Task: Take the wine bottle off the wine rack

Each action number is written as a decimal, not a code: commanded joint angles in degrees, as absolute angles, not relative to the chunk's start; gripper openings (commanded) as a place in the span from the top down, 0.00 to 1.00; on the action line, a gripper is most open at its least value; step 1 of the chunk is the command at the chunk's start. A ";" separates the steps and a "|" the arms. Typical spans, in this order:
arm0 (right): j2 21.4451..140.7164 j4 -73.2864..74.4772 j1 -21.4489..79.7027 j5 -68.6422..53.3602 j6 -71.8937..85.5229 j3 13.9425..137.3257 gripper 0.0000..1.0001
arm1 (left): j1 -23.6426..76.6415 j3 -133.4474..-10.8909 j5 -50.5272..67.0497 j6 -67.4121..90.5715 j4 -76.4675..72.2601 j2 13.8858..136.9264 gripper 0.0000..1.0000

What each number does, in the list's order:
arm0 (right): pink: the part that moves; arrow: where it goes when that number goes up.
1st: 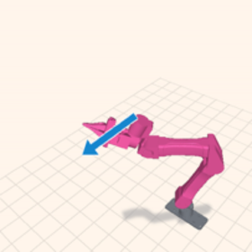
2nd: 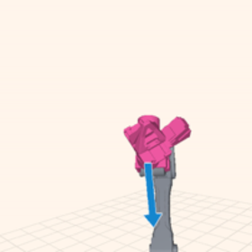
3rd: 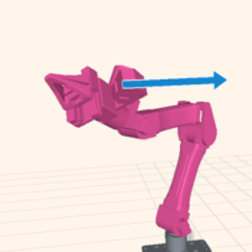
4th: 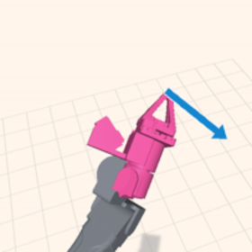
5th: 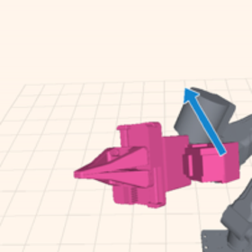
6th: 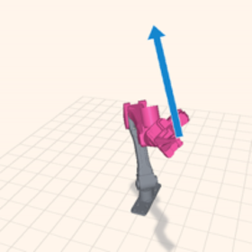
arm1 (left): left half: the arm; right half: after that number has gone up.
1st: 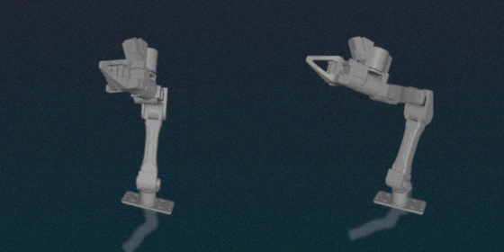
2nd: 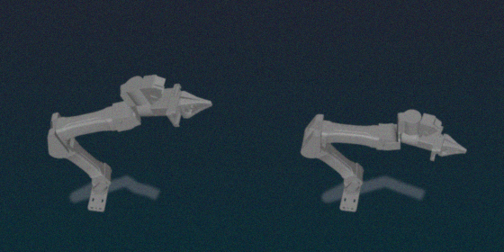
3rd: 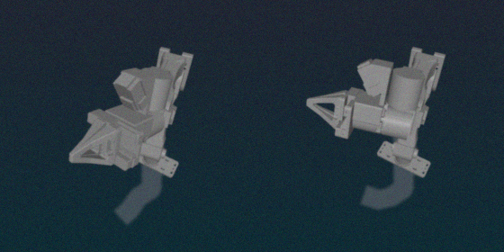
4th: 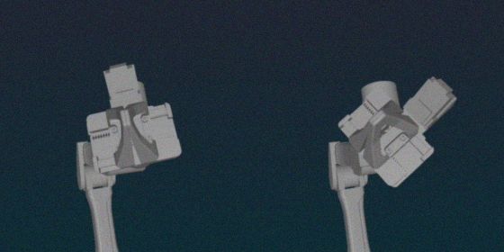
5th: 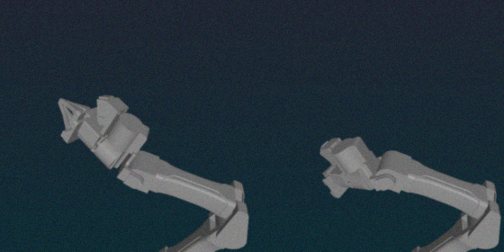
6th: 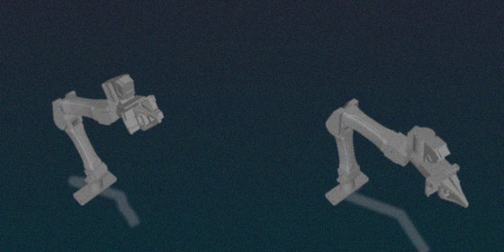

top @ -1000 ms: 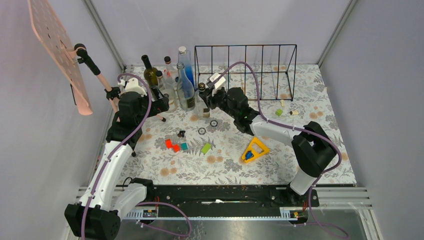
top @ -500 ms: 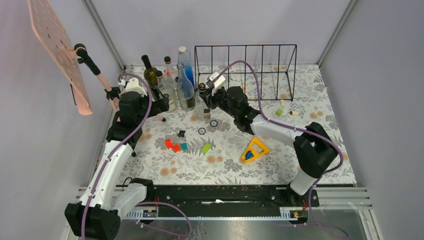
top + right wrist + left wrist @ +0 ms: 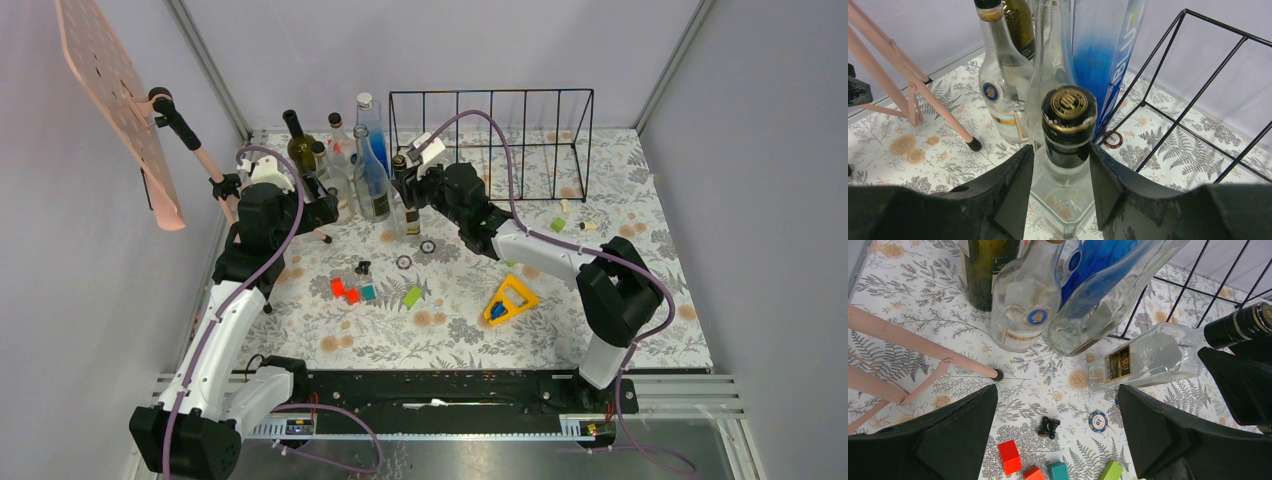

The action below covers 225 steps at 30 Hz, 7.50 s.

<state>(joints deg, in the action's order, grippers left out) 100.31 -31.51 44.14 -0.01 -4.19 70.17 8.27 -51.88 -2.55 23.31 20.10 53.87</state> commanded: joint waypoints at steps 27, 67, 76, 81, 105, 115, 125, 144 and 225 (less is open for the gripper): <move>104.39 -30.67 44.67 7.23 1.27 79.33 0.75 | 7.97 -52.26 -2.55 22.41 18.54 54.34 0.01; 59.64 -23.00 44.73 17.01 -2.35 43.59 0.81 | 29.03 -50.41 -7.61 16.59 9.87 50.32 0.01; 55.41 -14.34 44.67 15.85 -1.05 43.60 0.35 | 33.03 -50.22 -1.29 15.20 4.50 52.78 0.01; 53.06 -6.49 44.69 14.90 2.88 47.00 0.24 | 36.28 -51.33 1.14 13.01 2.45 55.02 0.01; 56.43 23.41 17.08 -4.31 30.73 61.32 0.19 | 50.34 -55.74 14.75 4.12 -12.75 71.30 0.03; 50.22 26.88 16.96 2.64 27.11 56.90 0.19 | 50.79 -59.82 13.71 5.14 -18.60 79.00 0.03; 47.25 28.19 16.96 3.70 25.21 55.23 0.19 | 50.79 -65.06 10.05 4.52 -20.26 86.37 0.06; 47.38 29.21 16.96 3.93 23.45 54.96 0.19 | 50.80 -69.61 10.63 5.27 -13.61 89.54 0.64; 50.69 25.78 16.97 4.39 24.43 50.62 0.04 | 18.02 -56.68 -16.90 3.24 -14.42 67.28 0.13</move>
